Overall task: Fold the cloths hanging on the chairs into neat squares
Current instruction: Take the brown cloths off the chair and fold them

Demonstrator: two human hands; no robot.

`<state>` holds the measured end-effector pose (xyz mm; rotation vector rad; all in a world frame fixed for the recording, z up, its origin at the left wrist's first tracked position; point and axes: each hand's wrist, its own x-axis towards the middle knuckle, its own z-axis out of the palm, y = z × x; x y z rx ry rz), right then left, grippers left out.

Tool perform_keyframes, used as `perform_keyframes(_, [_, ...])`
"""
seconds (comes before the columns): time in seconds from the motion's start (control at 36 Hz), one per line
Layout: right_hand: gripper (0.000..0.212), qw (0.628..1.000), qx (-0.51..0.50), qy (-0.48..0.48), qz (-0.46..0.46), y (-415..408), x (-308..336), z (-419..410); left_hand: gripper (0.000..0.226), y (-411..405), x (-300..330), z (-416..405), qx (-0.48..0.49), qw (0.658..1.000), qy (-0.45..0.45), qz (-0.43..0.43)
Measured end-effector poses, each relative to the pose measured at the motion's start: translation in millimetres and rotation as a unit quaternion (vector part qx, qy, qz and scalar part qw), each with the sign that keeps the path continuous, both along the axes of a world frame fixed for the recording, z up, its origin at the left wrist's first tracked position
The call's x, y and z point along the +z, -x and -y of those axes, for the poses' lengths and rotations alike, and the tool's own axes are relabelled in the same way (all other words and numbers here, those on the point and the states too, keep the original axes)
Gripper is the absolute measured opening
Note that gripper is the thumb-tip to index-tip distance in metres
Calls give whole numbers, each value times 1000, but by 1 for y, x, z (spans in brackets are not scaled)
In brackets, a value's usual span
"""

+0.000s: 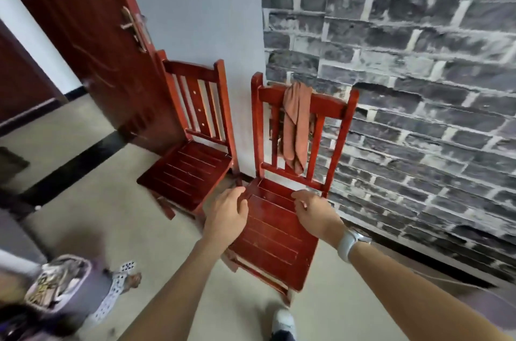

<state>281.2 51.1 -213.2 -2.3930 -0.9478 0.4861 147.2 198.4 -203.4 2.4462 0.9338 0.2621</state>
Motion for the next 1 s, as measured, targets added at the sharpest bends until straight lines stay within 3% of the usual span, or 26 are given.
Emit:
perform_keyframes(0.31, [38,983,-171,-46,45,-173,27,-140,37,-163,33,-138,-74,997,11,35])
perform_keyframes(0.47, [53,961,-164,52,218,-228,44,-187,37,-205,36,-185,-112,991,23,67])
perform_keyframes(0.61, [56,950,-200,136,199,-247,42,-215,36,-235,33,-226,-175,981,16,81])
perform_keyframes(0.75, [36,938,-216,165,216,-254,41,-235,37,-256,33,-260,-234,968,23,81])
perform_keyframes(0.83, [41,944,-254,122,171,-256,51,-236,36,-261,35,-271,-254,962,39,92])
perform_keyframes(0.92, [32,944,-306,0,120,-251,66,-226,35,-266,39,-270,-276,952,68,117])
perform_keyframes(1.0, [22,915,-379,-125,59,-242,94,-211,34,-278,48,-256,-309,934,105,148])
